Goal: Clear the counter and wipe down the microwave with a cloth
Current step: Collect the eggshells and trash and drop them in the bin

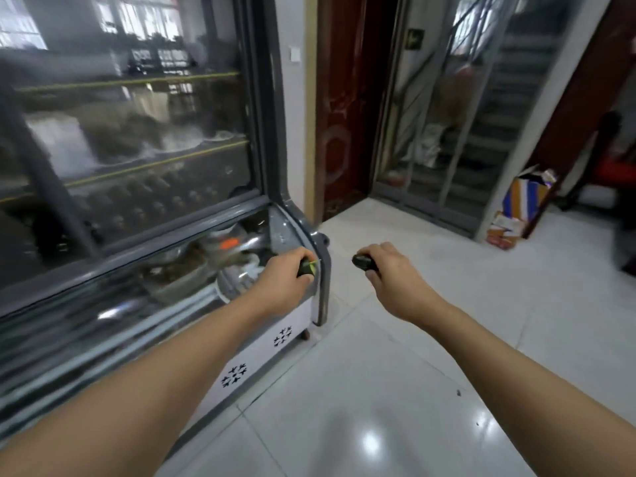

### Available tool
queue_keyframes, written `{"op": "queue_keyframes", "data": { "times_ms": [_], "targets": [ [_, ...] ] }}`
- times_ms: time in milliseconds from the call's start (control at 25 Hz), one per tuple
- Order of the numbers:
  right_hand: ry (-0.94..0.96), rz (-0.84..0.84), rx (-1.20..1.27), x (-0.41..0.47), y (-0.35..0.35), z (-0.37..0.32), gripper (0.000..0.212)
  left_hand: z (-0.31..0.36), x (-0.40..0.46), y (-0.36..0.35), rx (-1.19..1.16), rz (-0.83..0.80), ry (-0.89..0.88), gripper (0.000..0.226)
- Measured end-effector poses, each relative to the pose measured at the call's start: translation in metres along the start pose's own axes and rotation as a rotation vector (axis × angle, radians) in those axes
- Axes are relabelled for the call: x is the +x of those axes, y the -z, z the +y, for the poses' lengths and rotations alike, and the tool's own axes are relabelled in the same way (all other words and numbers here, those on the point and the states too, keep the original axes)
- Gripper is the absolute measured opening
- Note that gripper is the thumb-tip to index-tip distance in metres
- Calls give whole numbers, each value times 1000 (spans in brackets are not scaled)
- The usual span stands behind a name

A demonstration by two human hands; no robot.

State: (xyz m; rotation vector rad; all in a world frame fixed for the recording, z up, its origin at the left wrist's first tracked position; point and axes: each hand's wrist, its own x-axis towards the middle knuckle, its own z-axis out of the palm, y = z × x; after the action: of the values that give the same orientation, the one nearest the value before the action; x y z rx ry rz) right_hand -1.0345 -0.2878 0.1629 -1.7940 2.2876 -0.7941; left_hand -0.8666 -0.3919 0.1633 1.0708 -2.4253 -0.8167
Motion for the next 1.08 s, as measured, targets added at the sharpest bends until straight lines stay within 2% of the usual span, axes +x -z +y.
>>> {"op": "queue_keyframes", "data": {
  "times_ms": [240,520,760,1080],
  "targets": [
    [-160,69,-20,91,38,95,29,30,158,-42,1,-88,-100,27],
    [-256,115,-46,187,70,199,28,62,313,-93,-29,-166,-159,21],
    [-206,104,-50,284,95,305,28,88,440,-147,-21,-123,-147,25],
    [-100,-18,-45,442,141,453,29,132,608,-213,-12,-49,9,23]
  ]
}}
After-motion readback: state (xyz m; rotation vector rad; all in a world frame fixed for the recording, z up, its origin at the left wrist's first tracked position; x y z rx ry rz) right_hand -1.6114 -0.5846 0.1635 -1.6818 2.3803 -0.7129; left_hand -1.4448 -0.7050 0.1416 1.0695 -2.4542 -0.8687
